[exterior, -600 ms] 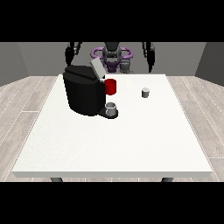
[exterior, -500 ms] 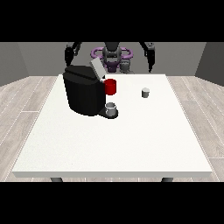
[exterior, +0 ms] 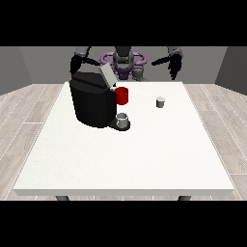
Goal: Insert the coffee pod into the coffee machine and close the lid
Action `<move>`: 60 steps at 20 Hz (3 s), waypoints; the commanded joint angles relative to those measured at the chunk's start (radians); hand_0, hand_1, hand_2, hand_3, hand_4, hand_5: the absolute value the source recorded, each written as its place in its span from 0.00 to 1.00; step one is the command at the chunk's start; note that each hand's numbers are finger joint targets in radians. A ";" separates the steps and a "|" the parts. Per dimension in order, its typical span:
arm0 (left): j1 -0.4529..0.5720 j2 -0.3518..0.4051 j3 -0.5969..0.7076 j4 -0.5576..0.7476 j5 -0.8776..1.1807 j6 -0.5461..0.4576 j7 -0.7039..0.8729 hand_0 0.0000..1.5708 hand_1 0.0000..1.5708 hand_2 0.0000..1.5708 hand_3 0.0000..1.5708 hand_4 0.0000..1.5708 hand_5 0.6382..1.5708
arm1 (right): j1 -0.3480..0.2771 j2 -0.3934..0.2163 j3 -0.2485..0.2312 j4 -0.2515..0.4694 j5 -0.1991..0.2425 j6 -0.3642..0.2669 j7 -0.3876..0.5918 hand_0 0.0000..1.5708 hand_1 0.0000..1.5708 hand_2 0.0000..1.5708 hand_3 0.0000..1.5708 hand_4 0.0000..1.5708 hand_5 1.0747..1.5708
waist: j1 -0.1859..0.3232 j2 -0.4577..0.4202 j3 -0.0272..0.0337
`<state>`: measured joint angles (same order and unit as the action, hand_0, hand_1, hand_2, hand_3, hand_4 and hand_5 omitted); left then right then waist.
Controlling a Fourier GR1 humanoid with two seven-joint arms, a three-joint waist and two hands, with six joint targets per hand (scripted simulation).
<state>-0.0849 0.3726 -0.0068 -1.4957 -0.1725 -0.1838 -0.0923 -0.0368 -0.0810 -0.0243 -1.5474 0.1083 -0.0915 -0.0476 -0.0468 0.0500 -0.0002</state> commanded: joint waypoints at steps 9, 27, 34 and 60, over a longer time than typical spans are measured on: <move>-0.251 0.154 0.062 0.316 -0.139 -0.063 -0.007 0.00 0.00 0.00 0.00 0.00 1.00 | -0.077 0.031 0.072 -0.018 0.059 -0.013 -0.030 0.00 0.00 0.00 0.00 0.00 1.00 | -0.126 0.145 0.0001; -0.413 0.053 -0.041 0.597 -0.461 0.196 -0.145 0.57 0.57 0.61 0.52 0.24 1.00 | -0.222 0.050 0.039 0.117 0.058 -0.047 0.092 0.00 0.00 0.00 0.00 0.00 1.00 | -0.090 0.192 -0.0002; -0.437 0.074 -0.116 0.671 -0.595 0.190 -0.146 0.48 0.48 0.61 0.52 0.22 1.00 | -0.222 0.055 0.043 0.190 0.067 -0.060 0.040 0.00 0.00 0.00 0.00 0.00 1.00 | -0.084 0.190 0.0003; -0.602 -0.029 -0.074 0.723 -0.615 -0.095 -0.152 0.89 0.89 0.89 0.84 0.32 1.00 | -0.188 0.061 0.009 0.425 0.102 -0.128 0.025 0.00 0.00 0.00 0.00 0.00 1.00 | -0.026 -0.012 0.0006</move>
<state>-0.6510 0.3614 -0.0703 -0.7349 -0.7915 -0.1826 -0.2868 -0.2443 -0.0346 -0.0160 -1.1743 0.1929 -0.1899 -0.0124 -0.0939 0.0908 0.0000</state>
